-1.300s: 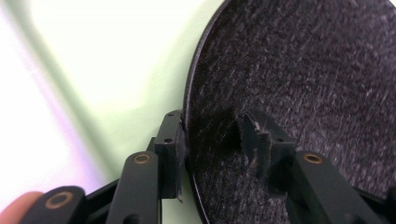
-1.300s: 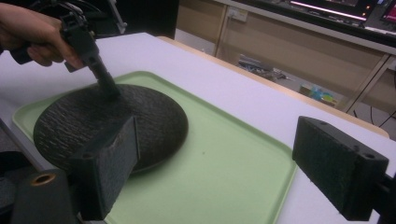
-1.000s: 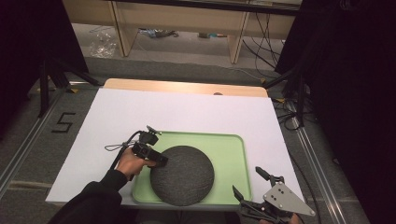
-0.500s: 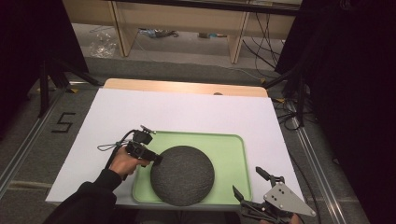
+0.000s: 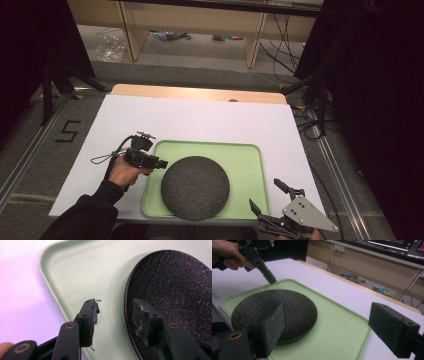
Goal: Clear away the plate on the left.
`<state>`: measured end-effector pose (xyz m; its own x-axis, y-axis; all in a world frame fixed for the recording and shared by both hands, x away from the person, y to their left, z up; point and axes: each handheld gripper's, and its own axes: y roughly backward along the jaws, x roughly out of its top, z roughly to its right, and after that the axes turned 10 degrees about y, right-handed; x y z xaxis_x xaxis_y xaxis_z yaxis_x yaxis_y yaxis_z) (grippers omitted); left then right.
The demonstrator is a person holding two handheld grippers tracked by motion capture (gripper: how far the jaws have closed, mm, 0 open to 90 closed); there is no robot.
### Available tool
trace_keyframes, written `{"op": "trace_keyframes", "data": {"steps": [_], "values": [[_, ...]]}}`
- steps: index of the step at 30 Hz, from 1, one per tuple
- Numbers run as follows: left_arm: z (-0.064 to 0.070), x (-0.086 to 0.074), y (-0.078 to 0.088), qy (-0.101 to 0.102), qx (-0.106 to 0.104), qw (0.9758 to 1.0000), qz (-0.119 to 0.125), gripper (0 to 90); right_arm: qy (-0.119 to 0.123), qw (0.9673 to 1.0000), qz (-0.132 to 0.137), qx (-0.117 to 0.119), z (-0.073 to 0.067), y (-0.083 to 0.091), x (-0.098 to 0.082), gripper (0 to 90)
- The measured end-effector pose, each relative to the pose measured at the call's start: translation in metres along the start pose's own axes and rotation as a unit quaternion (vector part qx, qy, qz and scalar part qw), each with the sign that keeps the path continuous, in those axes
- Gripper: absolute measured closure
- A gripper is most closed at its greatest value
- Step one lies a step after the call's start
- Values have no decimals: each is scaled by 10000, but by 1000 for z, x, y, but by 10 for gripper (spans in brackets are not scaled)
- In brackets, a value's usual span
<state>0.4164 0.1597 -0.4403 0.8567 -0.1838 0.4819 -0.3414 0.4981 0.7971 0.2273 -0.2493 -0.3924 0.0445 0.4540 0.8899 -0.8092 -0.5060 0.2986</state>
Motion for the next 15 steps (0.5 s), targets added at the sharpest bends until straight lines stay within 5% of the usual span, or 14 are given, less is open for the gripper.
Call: {"op": "trace_keyframes", "data": {"steps": [15], "values": [[-4, -7, 19, -203, 7, 9982, 564, 306, -23, 10000, -21, 12, 0, 0, 0, 155]]}}
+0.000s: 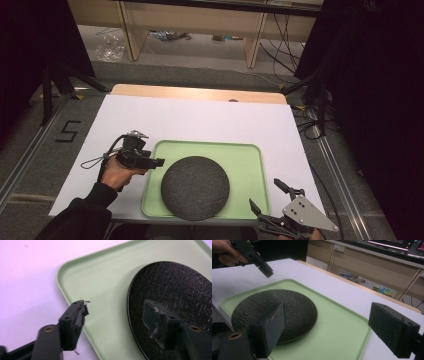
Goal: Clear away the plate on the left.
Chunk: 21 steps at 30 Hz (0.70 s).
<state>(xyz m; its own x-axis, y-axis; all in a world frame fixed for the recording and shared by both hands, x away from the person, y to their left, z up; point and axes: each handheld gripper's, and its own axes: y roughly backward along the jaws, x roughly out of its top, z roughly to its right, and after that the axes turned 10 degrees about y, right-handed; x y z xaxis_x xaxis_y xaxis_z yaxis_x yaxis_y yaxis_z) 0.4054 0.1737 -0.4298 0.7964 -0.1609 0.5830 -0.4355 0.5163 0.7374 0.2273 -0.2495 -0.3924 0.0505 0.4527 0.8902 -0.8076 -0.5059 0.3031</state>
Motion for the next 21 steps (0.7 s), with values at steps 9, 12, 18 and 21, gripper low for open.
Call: {"op": "trace_keyframes", "data": {"steps": [9, 12, 18, 21], "values": [[-3, -9, 19, -208, -20, 9985, 504, 226, -24, 10000, 9, -19, 1, 0, 0, 155], [-5, -13, 21, -158, -137, 9979, 615, 209, -34, 10000, 27, -27, 1, 1, 0, 155], [-3, -19, 32, -291, -258, 9946, 966, 197, -67, 10000, 31, -29, 1, 0, 0, 155], [-1, -22, 36, -260, -288, 9929, 1121, 193, -57, 10000, 20, -36, 1, 1, 0, 155]]}}
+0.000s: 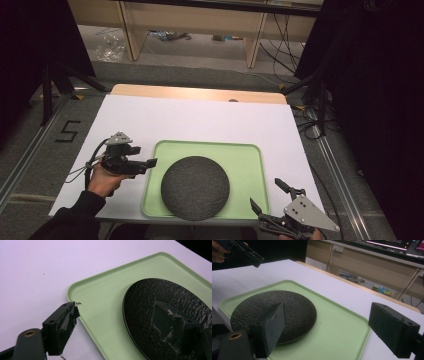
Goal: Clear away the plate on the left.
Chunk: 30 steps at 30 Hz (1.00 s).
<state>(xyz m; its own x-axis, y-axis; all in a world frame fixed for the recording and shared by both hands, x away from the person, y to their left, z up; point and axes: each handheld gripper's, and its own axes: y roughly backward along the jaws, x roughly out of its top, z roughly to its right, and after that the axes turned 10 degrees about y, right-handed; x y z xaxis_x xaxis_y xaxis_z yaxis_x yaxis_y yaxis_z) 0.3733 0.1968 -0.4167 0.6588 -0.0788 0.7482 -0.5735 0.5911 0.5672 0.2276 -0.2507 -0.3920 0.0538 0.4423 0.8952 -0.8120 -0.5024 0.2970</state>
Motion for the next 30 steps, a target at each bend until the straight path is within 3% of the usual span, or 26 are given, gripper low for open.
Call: {"op": "trace_keyframes", "data": {"steps": [6, 7, 10, 12, 19, 20, 23, 30], "values": [[0, -7, 14, -124, -42, 9999, 33, 181, 3, 10000, 24, -22, 0, 0, 0, 155], [2, -10, 17, -76, -60, 9998, 160, 181, 10, 10000, 10, -6, 1, 1, 0, 155], [4, -12, 22, -156, -57, 9996, 226, 179, -130, 9999, -66, 58, -2, 1, 0, 155], [7, -15, 25, -173, -79, 9995, 233, 175, 6, 10000, 10, 0, 0, 1, 0, 155], [18, -22, 32, -335, -89, 9991, 242, 172, -7, 10000, 51, -2, 0, 1, 1, 155], [19, -23, 33, -367, -128, 9989, 263, 172, -128, 9999, -40, 71, -2, 2, 1, 155], [25, -27, 38, -516, -63, 9983, 279, 172, -135, 9999, -38, 49, -2, 2, 1, 155], [35, -35, 48, -578, -138, 9974, 395, 172, -140, 9999, -39, 44, -2, 2, 1, 155]]}}
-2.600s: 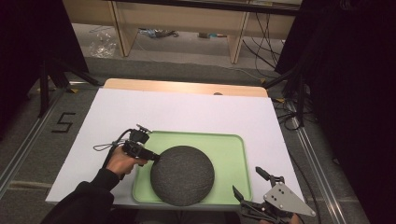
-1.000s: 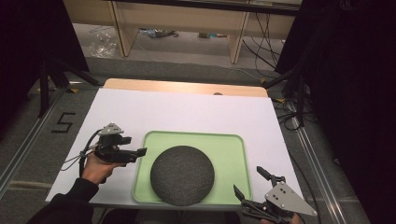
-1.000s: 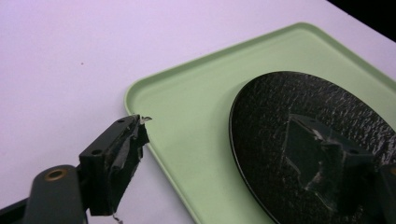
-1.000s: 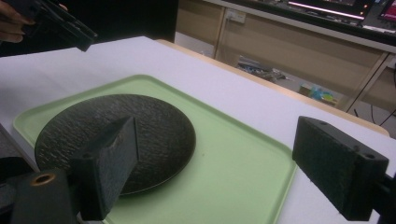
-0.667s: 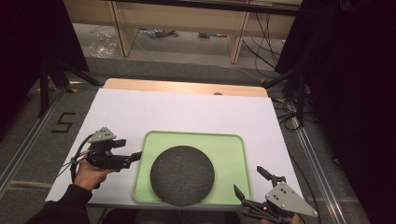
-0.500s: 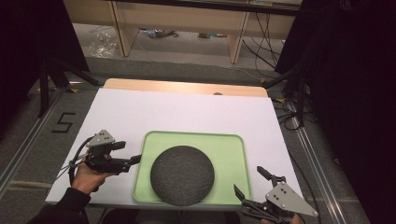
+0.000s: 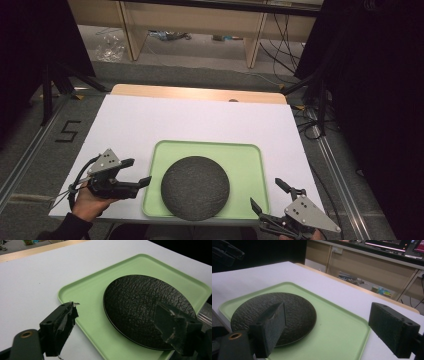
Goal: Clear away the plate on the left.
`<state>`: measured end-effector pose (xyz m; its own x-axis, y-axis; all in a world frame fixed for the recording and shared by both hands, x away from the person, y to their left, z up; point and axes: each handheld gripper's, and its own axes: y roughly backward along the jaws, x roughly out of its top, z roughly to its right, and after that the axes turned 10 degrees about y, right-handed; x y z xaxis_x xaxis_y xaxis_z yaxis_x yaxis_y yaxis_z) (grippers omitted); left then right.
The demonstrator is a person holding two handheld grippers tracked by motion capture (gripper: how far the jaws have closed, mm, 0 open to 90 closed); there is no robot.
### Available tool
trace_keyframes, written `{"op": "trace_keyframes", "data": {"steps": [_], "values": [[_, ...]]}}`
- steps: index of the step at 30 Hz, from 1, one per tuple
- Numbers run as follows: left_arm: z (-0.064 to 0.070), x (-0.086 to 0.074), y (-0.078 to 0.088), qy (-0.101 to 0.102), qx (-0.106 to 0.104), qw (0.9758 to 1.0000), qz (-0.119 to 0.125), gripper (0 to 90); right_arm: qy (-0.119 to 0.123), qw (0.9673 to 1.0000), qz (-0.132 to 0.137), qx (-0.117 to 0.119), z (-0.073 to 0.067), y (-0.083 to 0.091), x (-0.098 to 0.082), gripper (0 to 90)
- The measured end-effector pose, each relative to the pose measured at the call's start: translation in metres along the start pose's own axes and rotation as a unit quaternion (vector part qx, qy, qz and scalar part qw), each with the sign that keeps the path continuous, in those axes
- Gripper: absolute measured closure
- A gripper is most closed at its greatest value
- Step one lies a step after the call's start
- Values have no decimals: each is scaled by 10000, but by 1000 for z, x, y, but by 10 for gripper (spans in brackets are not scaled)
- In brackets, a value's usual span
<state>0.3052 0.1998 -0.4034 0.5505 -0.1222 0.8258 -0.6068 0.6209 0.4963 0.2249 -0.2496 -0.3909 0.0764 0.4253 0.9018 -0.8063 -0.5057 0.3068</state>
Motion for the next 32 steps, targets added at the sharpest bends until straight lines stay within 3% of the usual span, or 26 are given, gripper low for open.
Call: {"op": "trace_keyframes", "data": {"steps": [7, 10, 12, 13, 18, 26, 32], "values": [[12, -7, 8, -92, -43, 9999, 32, 171, -6, 10000, 12, 12, 0, 1, 0, 155], [15, -9, 12, 0, -148, 9999, 42, 171, -17, 10000, 33, -19, 0, 0, 0, 155], [16, -11, 15, 133, -197, 9995, 185, 171, -10, 10000, 38, -16, -1, 1, 0, 155], [17, -12, 18, 125, -140, 9997, 179, 171, 0, 10000, 16, 8, 0, 1, 0, 155], [18, -14, 22, 144, -138, 9996, 204, 171, 7, 10000, 10, 12, 0, 1, 0, 155], [19, -16, 20, 18, 35, 9999, 100, 171, 1, 10000, 9, 17, 0, 1, 0, 155], [13, -15, 16, 99, -131, 9999, 19, 189, -5, 10000, 13, 18, 0, 1, 0, 155]]}}
